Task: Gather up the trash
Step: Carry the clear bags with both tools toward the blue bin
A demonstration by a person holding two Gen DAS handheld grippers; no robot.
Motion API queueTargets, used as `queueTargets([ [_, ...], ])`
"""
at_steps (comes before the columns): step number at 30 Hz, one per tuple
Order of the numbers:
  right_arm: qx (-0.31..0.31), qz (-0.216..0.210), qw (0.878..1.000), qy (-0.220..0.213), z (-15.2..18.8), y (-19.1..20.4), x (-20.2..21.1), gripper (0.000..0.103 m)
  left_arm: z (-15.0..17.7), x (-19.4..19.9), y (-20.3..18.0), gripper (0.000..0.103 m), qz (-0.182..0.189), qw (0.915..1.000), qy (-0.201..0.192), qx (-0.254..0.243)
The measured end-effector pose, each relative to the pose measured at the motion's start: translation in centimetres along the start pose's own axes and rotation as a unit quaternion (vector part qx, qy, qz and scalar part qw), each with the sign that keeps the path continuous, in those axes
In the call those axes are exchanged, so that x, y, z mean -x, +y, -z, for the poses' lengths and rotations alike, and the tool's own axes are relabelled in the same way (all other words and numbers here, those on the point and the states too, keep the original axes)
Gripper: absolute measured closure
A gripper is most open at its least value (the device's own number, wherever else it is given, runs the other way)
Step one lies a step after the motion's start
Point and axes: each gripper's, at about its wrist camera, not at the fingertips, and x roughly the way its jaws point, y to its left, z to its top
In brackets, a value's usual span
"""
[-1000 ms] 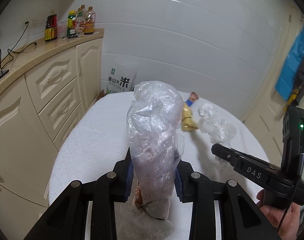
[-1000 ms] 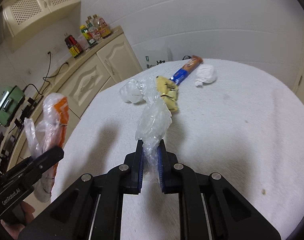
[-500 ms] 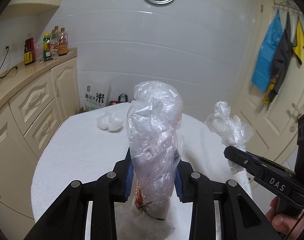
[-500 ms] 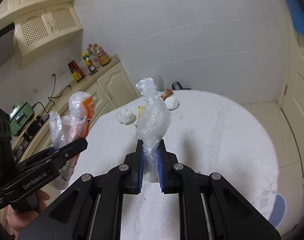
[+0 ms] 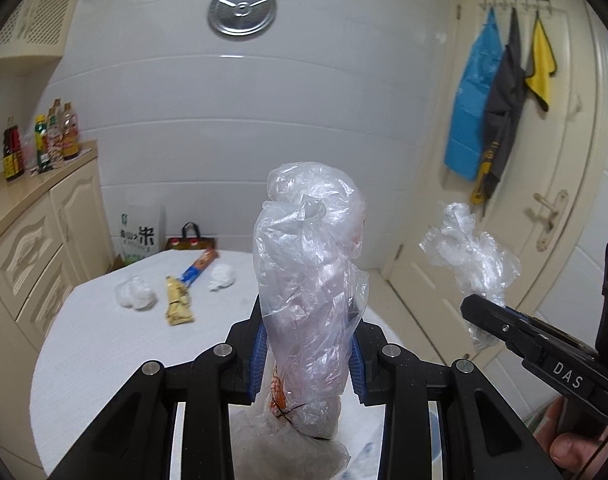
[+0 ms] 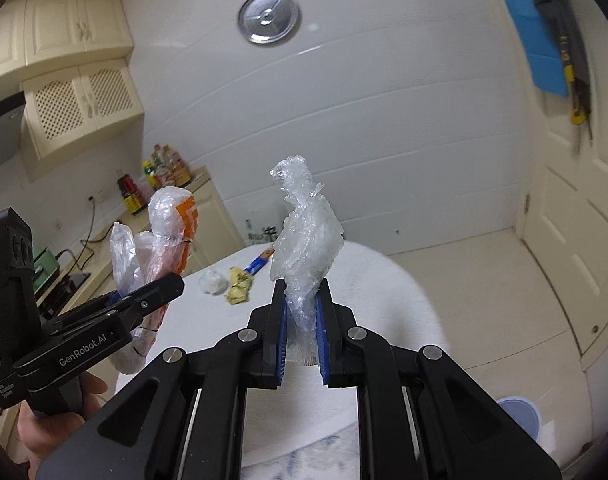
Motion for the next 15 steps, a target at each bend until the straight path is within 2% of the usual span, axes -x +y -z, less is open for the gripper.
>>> queueTargets([
  [6,-0.028,0.042,0.998,-0.029,-0.3,-4.7,4.5,0.091,-0.7,-1.4,-3.7,0.073,0.047,0.9985,-0.001,-0.028],
  [15,-0.085,0.125,0.987,-0.051,1.1,-12.7,10.4,0.091,-2.1,-7.2,-10.3,0.073,0.124,0.9893,0.032,-0.07],
])
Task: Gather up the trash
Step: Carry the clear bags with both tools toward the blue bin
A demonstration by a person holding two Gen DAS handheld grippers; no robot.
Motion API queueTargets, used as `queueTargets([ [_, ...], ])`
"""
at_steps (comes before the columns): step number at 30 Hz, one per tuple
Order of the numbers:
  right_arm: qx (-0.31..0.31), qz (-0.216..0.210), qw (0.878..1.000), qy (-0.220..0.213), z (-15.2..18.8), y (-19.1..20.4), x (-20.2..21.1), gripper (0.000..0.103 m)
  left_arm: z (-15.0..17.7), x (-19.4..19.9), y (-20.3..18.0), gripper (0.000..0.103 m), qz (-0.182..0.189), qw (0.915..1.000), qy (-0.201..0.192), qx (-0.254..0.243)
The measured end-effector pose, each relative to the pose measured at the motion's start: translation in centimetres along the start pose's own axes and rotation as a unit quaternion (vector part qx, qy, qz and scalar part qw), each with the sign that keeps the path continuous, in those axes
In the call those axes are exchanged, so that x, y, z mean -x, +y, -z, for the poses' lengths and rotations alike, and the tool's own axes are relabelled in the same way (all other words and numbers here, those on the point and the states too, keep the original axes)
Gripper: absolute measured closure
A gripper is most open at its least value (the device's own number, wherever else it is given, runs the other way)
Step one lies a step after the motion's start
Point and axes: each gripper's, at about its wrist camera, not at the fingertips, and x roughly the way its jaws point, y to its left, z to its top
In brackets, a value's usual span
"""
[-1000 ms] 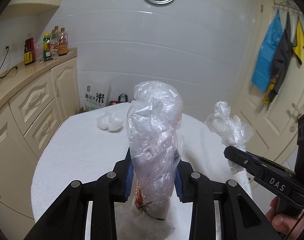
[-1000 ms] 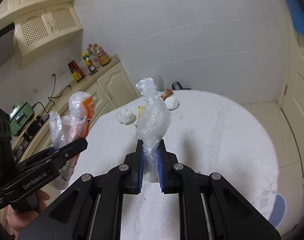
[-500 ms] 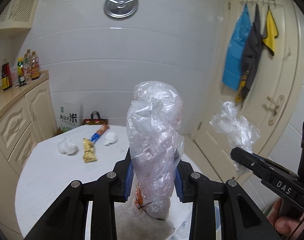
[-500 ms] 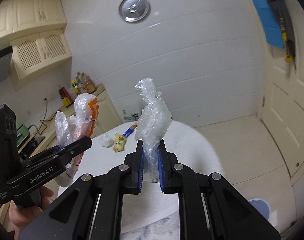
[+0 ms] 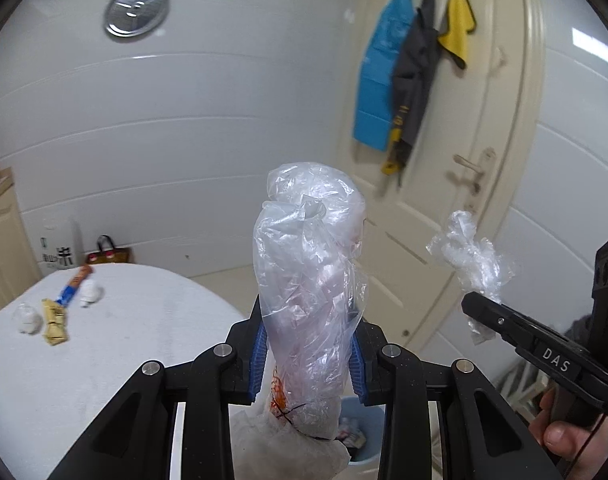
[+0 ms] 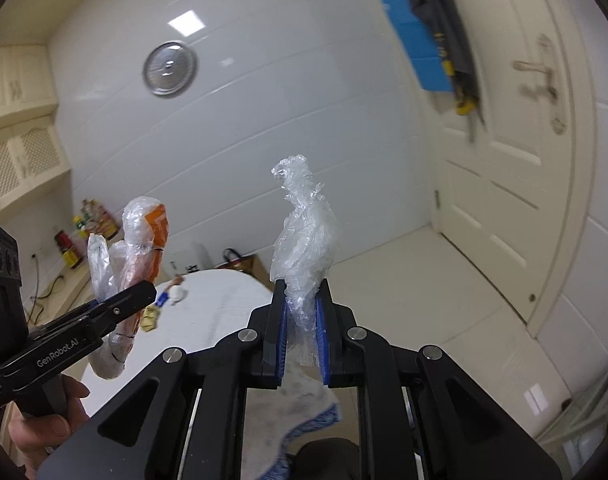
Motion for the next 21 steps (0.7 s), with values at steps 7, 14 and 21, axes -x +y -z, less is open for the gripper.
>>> queueTargets([
  [7,-0.054,0.071,0.996,0.025,1.9,-8.0,0.0,0.091,-0.7,-7.7,-2.3,0.072,0.051,0.9965,0.065,-0.018],
  [14,-0.111,0.108,0.985,0.078,5.5,-14.7,-2.5,0.091,-0.6,-16.7,-4.6,0.072,0.081,0.9862,0.14,-0.036],
  [21,-0.158,0.121,0.971,0.133,9.4,-19.7,-6.4,0.091,0.3,-26.1,-7.6,0.072,0.089,0.9707,0.218,-0.048],
])
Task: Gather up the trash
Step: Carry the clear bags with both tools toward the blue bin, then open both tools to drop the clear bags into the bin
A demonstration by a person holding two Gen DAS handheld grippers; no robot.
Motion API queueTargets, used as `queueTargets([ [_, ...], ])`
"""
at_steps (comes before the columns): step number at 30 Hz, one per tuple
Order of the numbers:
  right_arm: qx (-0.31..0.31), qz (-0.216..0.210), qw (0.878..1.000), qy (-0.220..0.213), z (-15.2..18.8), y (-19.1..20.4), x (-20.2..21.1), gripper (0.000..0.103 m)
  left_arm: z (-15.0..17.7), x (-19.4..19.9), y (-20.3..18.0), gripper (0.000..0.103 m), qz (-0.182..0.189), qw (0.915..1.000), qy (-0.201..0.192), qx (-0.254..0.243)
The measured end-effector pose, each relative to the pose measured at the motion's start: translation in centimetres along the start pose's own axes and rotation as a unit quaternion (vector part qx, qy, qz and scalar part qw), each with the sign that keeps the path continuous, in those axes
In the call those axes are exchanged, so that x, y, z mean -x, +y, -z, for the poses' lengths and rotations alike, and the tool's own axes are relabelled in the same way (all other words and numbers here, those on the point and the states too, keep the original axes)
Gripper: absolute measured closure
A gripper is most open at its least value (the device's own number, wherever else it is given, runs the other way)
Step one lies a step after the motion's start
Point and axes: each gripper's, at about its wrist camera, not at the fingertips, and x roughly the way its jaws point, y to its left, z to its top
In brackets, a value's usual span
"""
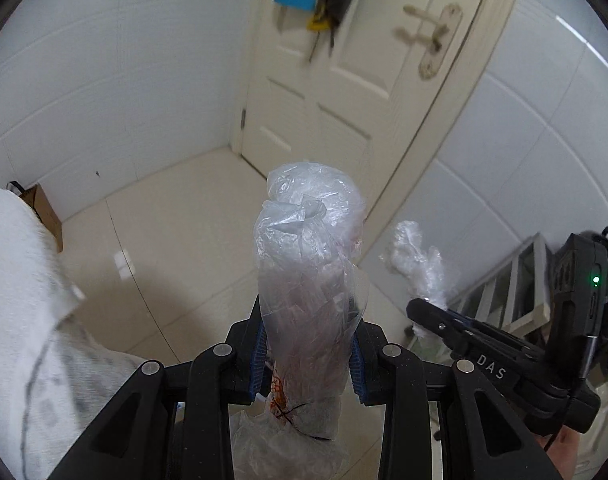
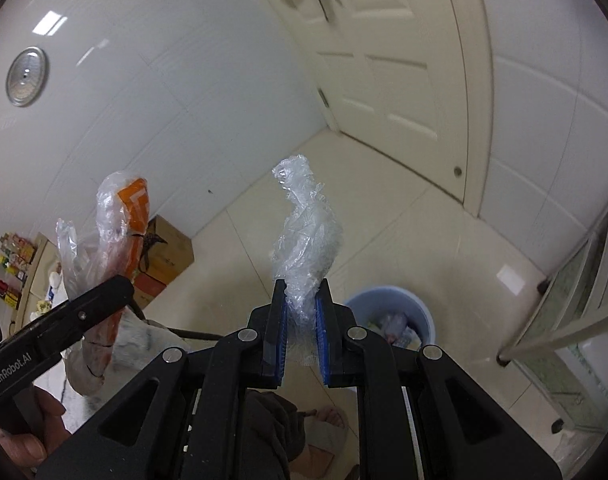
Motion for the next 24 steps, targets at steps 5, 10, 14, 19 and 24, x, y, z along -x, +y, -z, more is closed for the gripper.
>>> queueTargets([
  [5,-0.016,0.01,0.999,0.034,0.9,-2.0,-3.0,0.091,-2.9,-6.6,-0.8,0.072,0.009,0.9988,0.049,0.0],
  [10,-0.034,0.018,0.997,0.063,0.9,-3.6,-6.0,0.087,-5.0,-11.0,-0.8,0.064,0.018,0.9961,0.086,-0.009],
  [14,-0.051,0.032,0.995,0.077,1.4,-4.6,-7.2,0.065,-6.2,-13.0,-0.5,0.01,-0.021,0.9962,0.081,-0.023],
  [19,-0.07,0.051,0.994,0.068,2.1,-5.5,-6.6,0.02,-7.9,-13.3,0.2,0.003,-0.041,0.997,0.062,-0.021],
  [24,-0.082,0.079,0.992,0.053,1.8,-5.4,-5.6,0.0,-9.1,-11.7,0.5,0.003,-0.054,0.9977,0.035,-0.023],
])
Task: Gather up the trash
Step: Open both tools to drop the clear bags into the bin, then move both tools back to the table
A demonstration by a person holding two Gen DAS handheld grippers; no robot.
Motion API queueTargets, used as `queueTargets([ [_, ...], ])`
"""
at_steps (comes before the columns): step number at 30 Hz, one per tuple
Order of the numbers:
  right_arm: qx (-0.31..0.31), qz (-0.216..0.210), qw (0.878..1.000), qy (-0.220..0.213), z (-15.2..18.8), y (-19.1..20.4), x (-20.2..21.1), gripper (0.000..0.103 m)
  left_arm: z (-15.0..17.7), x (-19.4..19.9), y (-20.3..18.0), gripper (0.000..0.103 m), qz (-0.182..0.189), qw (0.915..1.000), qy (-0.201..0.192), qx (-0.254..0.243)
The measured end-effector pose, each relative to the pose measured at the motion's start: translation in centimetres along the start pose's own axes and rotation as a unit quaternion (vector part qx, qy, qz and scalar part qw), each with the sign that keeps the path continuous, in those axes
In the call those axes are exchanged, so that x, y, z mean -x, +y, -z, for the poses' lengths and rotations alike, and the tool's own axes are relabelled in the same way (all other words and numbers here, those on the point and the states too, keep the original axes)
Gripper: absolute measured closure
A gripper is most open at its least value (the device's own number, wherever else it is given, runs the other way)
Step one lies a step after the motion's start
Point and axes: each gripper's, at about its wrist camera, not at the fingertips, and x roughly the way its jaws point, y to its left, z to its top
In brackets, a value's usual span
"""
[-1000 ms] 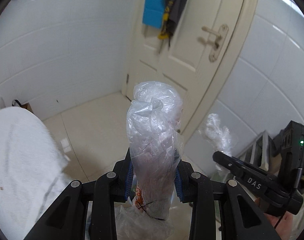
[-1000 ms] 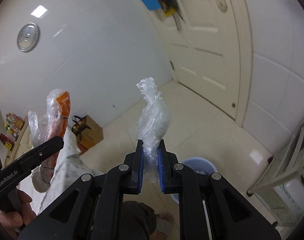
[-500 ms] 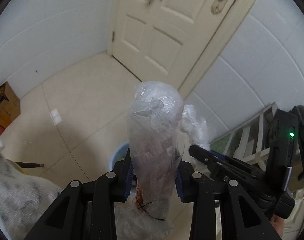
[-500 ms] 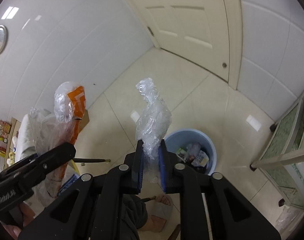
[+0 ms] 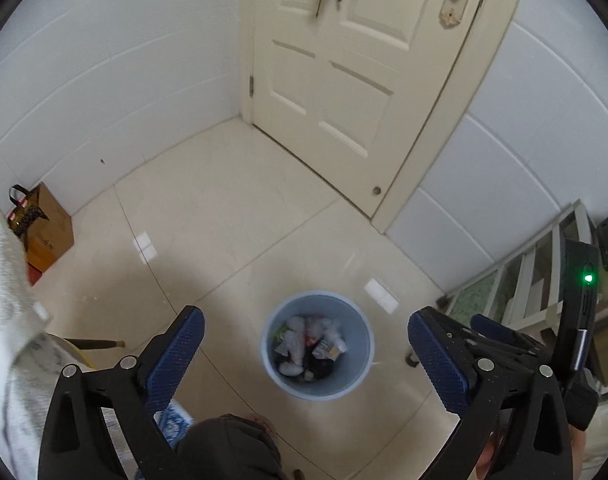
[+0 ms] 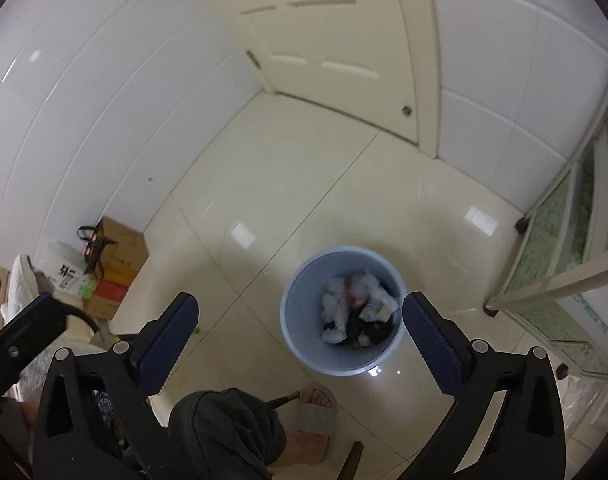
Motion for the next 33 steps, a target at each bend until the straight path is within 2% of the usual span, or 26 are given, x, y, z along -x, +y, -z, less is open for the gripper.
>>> queueTargets([
  [8,0.013,-0.004,1.0,-0.026,0.0,2.1,3.0,0.0,1.6,4.9,1.2,0.003,0.0,0.9986,-0.052,0.008],
  [11,0.024,-0.012,0.999,-0.039,-0.1,3.5,4.8,0.0,5.1,9.1,2.2,0.003,0.001,0.9969,-0.077,0.016],
  [15,0.04,-0.024,0.997,-0.061,-0.1,5.9,7.3,0.0,7.2,13.5,3.3,0.002,-0.002,0.9929,-0.116,0.024],
  [18,0.057,-0.034,0.995,-0.074,0.2,8.1,9.0,0.0,10.1,18.4,4.7,0.001,-0.006,0.9895,-0.141,0.033],
  [26,0.116,-0.075,0.985,-0.102,1.7,15.9,13.0,0.0,16.9,27.2,8.8,0.001,-0.034,0.9776,-0.195,0.072],
  [33,0.183,-0.116,0.97,-0.109,4.2,23.9,15.0,0.0,24.1,34.0,13.6,0.001,-0.081,0.9595,-0.24,0.124],
])
